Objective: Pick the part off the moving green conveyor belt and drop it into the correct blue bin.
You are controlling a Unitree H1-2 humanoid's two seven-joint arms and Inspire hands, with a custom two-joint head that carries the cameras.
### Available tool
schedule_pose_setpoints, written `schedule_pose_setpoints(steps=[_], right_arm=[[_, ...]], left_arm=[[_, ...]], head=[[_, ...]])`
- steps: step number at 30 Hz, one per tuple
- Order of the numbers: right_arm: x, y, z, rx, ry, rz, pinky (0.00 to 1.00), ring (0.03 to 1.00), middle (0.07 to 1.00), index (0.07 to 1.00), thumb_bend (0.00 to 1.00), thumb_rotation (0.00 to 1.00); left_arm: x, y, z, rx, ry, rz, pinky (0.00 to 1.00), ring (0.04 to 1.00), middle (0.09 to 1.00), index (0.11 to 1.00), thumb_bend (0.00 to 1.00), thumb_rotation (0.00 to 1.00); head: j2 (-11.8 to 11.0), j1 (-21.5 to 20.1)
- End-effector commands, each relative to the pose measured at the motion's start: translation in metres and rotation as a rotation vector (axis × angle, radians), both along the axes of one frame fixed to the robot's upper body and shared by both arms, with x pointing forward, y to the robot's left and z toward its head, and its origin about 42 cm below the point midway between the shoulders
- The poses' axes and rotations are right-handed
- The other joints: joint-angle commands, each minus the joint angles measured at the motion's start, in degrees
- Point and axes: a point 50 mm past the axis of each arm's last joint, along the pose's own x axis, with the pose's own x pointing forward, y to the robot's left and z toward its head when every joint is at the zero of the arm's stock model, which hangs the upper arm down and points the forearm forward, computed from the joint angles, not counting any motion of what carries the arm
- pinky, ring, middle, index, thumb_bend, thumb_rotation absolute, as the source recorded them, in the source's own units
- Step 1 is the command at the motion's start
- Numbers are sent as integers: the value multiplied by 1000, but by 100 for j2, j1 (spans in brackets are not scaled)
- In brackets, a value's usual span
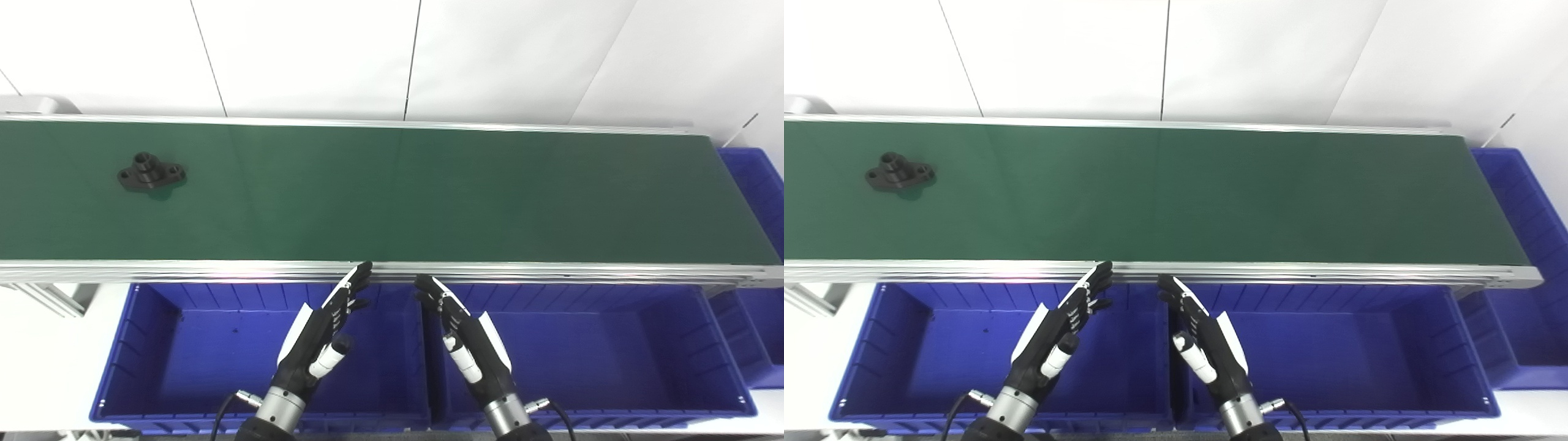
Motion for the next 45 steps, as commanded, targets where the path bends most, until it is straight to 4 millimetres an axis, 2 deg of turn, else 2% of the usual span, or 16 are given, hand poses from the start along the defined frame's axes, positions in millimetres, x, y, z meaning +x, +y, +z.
schedule_pose_setpoints(steps=[1, 9, 14, 15, 18, 19, 24, 32, 38, 45], right_arm=[[6, 2, 10, 34, -80, -5, 912, 895, 910, 911, 909, 978], [6, 3, 9, 27, -76, -8, 918, 889, 907, 909, 925, 980], [7, -2, 3, 21, -58, -12, 906, 885, 908, 910, 921, 983], [8, -3, 1, 23, -49, -11, 903, 884, 908, 910, 922, 984], [9, -7, -4, 22, -34, -10, 910, 893, 912, 913, 934, 983], [10, -8, -5, 21, -28, -10, 909, 894, 912, 913, 935, 984], [12, -10, -13, 19, -2, -8, 907, 898, 916, 909, 917, 966], [14, -13, -15, 7, 4, -6, 896, 886, 913, 910, 933, 977], [15, -19, -13, 9, 0, -9, 896, 893, 913, 920, 926, 965], [17, -22, -9, 17, -15, -5, 915, 886, 908, 927, 913, 937]], left_arm=[[6, -4, 11, -36, -65, 1, 876, 954, 963, 941, 964, 1000], [6, -4, 10, -39, -65, -1, 872, 950, 962, 939, 960, 1000], [7, -9, 2, -48, -56, -11, 891, 957, 964, 941, 964, 992], [8, -10, -1, -51, -48, -11, 893, 958, 964, 941, 965, 990], [9, -13, -7, -53, -39, -7, 871, 955, 956, 914, 996, 980], [10, -14, -9, -55, -35, -6, 867, 955, 955, 911, 999, 979], [12, -16, -16, -51, -35, -1, 849, 940, 942, 903, 1000, 972], [14, -18, -17, -46, -42, 0, 818, 922, 935, 894, 1000, 954], [15, -24, -17, -39, -45, -12, 825, 928, 938, 902, 1000, 955], [17, -27, -15, -46, -49, -4, 814, 920, 922, 888, 1000, 942]], head=[[7, 2], [-63, 13], [-326, 278], [-461, 361], [-575, 413], [-714, 446], [-977, 475], [-970, 598], [-937, 882], [-733, 898]])
